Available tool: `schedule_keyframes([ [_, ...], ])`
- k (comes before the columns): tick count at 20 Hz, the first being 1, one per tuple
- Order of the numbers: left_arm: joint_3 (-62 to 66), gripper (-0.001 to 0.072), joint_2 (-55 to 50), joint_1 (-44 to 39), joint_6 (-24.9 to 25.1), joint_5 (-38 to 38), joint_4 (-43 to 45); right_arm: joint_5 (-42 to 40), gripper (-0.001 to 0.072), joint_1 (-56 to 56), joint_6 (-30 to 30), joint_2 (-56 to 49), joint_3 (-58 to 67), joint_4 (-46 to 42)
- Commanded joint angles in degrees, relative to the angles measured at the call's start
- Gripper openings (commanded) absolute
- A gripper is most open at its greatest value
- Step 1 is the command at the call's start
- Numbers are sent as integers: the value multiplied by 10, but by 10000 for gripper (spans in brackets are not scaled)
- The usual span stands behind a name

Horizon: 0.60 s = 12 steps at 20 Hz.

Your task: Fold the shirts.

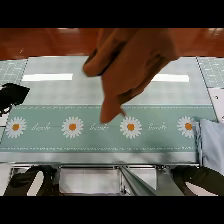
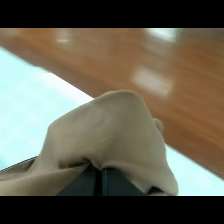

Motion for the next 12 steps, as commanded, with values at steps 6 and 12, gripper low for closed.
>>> schedule_keyframes([
  [6,0,506,0,0,5,-2,-7,28,27,142,71,-96,-45,9],
  [12,-6,506,0,-1,5,-8,-8,29,27,53,88,-100,-249,17],
])
